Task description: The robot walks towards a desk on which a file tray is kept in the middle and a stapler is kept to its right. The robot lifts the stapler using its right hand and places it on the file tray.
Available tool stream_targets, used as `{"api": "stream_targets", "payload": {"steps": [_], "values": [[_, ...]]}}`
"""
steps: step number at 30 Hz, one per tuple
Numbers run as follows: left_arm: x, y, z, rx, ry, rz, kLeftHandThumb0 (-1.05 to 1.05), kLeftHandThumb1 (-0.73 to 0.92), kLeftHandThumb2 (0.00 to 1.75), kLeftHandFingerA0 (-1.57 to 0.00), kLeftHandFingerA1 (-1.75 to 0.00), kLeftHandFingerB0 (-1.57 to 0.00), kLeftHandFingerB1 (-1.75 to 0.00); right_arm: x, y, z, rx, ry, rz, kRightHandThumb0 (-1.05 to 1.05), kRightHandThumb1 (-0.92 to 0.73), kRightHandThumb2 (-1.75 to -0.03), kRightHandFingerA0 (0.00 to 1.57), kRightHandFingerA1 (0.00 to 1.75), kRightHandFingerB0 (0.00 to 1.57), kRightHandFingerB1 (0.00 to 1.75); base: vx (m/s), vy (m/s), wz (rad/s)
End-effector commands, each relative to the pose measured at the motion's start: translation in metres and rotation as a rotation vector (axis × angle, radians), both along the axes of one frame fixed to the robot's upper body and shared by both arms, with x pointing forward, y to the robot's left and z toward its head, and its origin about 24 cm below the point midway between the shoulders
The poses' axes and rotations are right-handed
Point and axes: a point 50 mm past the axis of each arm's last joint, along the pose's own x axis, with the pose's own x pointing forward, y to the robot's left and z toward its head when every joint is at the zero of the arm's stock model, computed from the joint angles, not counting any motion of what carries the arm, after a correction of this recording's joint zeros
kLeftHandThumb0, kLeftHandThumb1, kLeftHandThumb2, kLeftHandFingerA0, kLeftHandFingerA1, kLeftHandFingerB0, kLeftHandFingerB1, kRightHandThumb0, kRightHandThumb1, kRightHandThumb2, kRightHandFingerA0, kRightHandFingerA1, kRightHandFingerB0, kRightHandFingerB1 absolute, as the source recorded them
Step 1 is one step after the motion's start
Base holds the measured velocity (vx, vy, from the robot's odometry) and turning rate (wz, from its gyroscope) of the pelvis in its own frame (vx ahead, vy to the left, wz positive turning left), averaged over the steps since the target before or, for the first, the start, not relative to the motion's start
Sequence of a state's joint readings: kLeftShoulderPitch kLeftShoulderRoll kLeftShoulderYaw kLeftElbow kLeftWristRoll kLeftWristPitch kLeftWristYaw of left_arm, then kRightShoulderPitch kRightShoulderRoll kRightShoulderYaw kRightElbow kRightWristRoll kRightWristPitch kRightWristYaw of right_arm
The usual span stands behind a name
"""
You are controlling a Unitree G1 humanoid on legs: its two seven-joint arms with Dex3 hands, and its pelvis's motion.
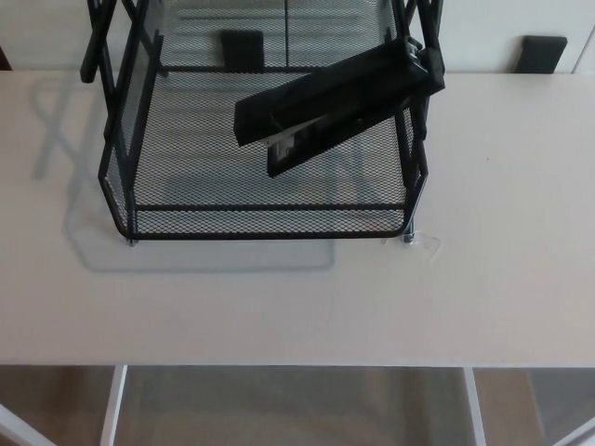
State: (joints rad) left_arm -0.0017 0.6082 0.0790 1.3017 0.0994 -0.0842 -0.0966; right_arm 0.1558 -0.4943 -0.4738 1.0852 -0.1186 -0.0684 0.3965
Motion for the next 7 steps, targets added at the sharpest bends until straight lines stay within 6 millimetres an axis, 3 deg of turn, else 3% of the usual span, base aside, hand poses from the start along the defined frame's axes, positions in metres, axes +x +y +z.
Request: {"api": "stream_targets", "payload": {"steps": [1, 2, 3, 4, 5, 6, 7], "values": [[0.0035, 0.0027, 0.0040, 0.020, -0.010, -0.021, -0.53, 0.84, 0.65, -0.35, -0.34, -0.23, -0.29, 0.0046, -0.0040, 0.0078, 0.005, -0.020, 0.068, -0.81, -0.50, -0.91, 0.00, 0.40, 0.09, 0.19, 0.00, 0.000, 0.00], [0.0027, 0.0030, 0.0042, 0.013, -0.019, -0.014, -0.52, 0.83, 0.65, -0.36, -0.35, -0.25, -0.30, 0.0038, -0.0039, 0.0078, 0.007, -0.027, 0.071, -0.77, -0.49, -0.91, 0.02, 0.50, 0.00, 0.21, 0.00, 0.000, 0.00], [0.0017, 0.0034, 0.0045, 0.007, -0.027, -0.005, -0.52, 0.84, 0.65, -0.34, -0.34, -0.22, -0.29, 0.0032, -0.0033, 0.0075, 0.007, -0.030, 0.074, -0.77, -0.49, -0.90, 0.02, 0.50, 0.03, 0.23, 0.00, 0.000, 0.00], [0.0012, 0.0037, 0.0047, 0.010, -0.025, -0.008, -0.53, 0.84, 0.65, -0.34, -0.34, -0.23, -0.29, 0.0031, -0.0033, 0.0070, 0.016, -0.027, 0.063, -0.82, -0.50, -0.89, 0.05, 0.38, 0.11, 0.17, 0.00, 0.000, 0.00], [0.0008, 0.0040, 0.0049, 0.016, -0.018, -0.015, -0.53, 0.84, 0.65, -0.34, -0.34, -0.23, -0.29, 0.0033, -0.0037, 0.0064, 0.031, -0.023, 0.045, -0.82, -0.50, -0.89, 0.05, 0.38, 0.11, 0.17, 0.00, 0.000, 0.00], [0.0015, 0.0041, 0.0048, 0.017, -0.012, -0.014, -0.51, 0.84, 0.65, -0.34, -0.34, -0.23, -0.29, 0.0035, -0.0037, 0.0059, 0.010, -0.009, 0.059, -0.77, -0.63, -0.60, 0.07, 0.41, 0.05, 0.27, 0.00, 0.000, 0.00], [0.0015, 0.0041, 0.0048, 0.017, -0.012, -0.014, -0.51, 0.84, 0.65, -0.34, -0.34, -0.23, -0.29, 0.0035, -0.0037, 0.0059, 0.010, -0.009, 0.059, -0.77, -0.63, -0.60, 0.07, 0.41, 0.05, 0.27, 0.00, 0.000, 0.00]]}}
